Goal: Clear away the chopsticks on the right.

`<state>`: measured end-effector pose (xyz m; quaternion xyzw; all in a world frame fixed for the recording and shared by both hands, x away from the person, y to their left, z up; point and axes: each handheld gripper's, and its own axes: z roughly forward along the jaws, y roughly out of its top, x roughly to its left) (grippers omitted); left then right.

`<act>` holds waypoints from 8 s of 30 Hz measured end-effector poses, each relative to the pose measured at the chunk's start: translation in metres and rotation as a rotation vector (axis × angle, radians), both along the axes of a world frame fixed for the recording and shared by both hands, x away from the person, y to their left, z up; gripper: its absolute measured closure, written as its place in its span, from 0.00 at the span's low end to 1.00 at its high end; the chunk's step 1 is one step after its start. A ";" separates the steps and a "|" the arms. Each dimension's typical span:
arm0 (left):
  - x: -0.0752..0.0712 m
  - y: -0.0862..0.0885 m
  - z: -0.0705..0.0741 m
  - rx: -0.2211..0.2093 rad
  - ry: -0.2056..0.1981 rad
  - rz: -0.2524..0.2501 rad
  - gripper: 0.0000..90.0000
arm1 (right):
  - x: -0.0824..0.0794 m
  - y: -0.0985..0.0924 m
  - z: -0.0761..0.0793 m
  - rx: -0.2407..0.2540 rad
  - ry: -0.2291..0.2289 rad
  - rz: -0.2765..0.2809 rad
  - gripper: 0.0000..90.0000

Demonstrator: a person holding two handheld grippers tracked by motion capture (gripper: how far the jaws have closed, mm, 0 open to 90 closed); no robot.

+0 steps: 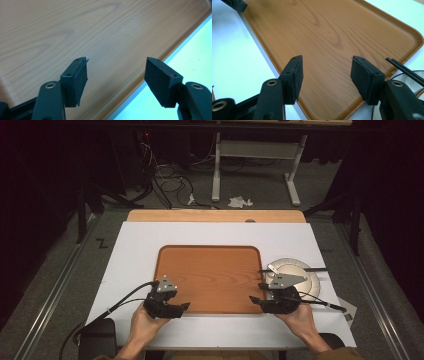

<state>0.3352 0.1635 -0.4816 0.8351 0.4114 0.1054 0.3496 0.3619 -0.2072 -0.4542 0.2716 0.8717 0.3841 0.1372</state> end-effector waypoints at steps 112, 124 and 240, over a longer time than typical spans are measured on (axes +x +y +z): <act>0.000 0.002 0.000 0.006 0.006 0.008 0.37 | 0.127 -0.131 0.008 -0.343 0.222 -0.309 0.83; 0.000 0.003 0.001 0.007 -0.002 0.015 0.37 | 0.128 -0.128 0.007 -0.343 0.259 -0.286 0.86; 0.005 -0.002 0.001 -0.006 0.005 -0.025 0.37 | 0.052 0.034 -0.021 -0.258 0.221 -0.130 0.95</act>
